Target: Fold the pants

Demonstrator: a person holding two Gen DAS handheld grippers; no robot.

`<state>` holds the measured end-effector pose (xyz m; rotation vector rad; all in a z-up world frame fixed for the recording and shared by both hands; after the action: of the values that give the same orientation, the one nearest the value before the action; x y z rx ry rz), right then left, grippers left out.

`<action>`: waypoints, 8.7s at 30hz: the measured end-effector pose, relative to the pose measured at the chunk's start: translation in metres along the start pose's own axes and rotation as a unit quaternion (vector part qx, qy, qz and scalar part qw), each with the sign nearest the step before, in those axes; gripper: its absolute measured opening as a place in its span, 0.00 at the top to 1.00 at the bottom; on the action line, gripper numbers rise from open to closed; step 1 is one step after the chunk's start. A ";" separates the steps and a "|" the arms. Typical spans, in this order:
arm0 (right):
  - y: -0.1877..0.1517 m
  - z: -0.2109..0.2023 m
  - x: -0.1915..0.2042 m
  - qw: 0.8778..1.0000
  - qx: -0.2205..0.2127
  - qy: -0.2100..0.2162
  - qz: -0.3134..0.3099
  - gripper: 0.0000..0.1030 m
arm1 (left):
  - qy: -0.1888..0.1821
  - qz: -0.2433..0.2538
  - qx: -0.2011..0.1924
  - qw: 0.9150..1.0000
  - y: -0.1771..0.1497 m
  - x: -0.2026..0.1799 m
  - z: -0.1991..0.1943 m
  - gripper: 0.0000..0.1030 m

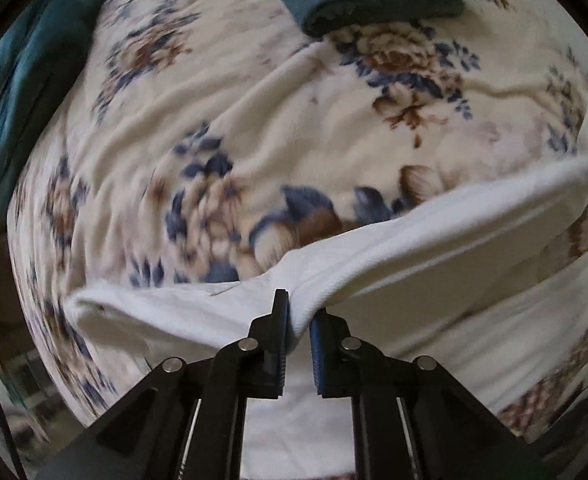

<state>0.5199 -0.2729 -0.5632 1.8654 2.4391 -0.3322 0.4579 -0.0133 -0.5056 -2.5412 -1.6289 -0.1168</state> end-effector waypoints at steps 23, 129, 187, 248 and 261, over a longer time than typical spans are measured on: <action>-0.219 0.082 0.099 0.997 0.069 0.034 0.012 0.93 | -0.053 -0.214 0.078 0.972 -0.194 -0.142 0.111 0.86; -0.288 0.154 0.074 0.720 -0.006 0.385 0.577 0.90 | -0.091 -0.589 -0.020 0.803 -0.313 0.077 0.163 0.64; -0.079 0.018 0.171 0.884 -0.040 0.398 -0.242 0.92 | -0.293 -0.459 0.152 0.825 -0.120 -0.046 0.124 0.51; 0.026 0.079 0.105 0.860 0.107 0.493 0.078 0.79 | -0.242 -0.503 0.144 0.817 -0.200 -0.026 0.181 0.79; -0.096 0.059 0.098 0.961 0.017 0.184 -0.205 0.83 | -0.226 -0.486 0.130 0.834 -0.205 -0.049 0.164 0.78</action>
<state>0.3962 -0.2158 -0.6248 1.5315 3.0880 -0.0399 0.2509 0.0509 -0.6621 -1.3659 -2.7180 0.6139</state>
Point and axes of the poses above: each gripper's, at about its wrist camera, not at the fingertips, and z roughly the way its jaws point, x to its left, y to its top, the point moved 3 cm from there along z, roughly the way its jaws point
